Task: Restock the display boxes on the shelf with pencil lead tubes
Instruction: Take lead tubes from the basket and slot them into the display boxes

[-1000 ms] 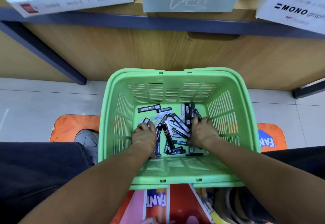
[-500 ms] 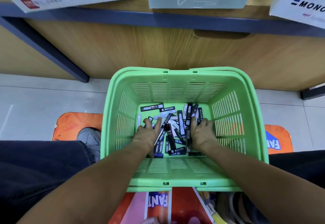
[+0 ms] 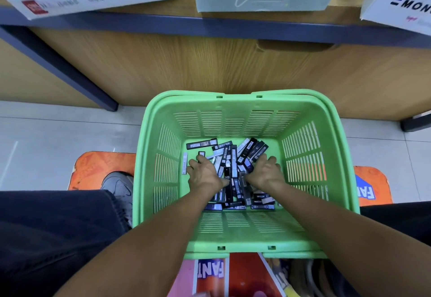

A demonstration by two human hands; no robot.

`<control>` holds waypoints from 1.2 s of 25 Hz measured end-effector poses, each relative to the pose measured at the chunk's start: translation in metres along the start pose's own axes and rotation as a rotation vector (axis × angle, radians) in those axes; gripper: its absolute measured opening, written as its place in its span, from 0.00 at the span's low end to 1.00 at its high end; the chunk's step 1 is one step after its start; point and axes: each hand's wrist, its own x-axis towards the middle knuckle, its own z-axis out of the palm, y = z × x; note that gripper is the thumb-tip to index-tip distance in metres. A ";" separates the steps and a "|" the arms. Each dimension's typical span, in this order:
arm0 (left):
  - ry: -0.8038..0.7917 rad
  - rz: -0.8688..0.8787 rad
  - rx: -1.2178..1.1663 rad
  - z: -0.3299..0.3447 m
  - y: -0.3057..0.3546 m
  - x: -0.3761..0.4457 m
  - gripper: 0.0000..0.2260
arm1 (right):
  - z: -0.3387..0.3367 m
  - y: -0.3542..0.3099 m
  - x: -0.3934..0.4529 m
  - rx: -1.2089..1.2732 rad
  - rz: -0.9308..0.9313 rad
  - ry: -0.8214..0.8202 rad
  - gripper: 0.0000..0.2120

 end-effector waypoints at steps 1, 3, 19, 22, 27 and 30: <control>0.005 -0.031 -0.023 0.004 0.004 0.000 0.43 | 0.004 -0.004 0.001 0.015 0.033 -0.034 0.42; -0.002 -0.083 -0.056 0.010 0.008 0.003 0.44 | 0.008 -0.010 0.000 0.055 0.072 -0.070 0.44; -0.015 -0.188 -0.326 0.021 0.011 0.016 0.26 | 0.013 0.002 0.018 0.757 0.183 -0.111 0.17; 0.005 -0.214 -0.275 0.024 0.017 0.011 0.27 | 0.010 0.003 0.015 0.921 0.232 -0.167 0.15; -0.010 -0.197 -0.367 0.015 0.014 0.014 0.17 | 0.009 -0.001 0.014 0.971 0.208 -0.309 0.18; -0.067 -0.177 -0.483 0.015 0.004 0.015 0.18 | 0.013 -0.003 0.016 0.990 0.192 -0.360 0.18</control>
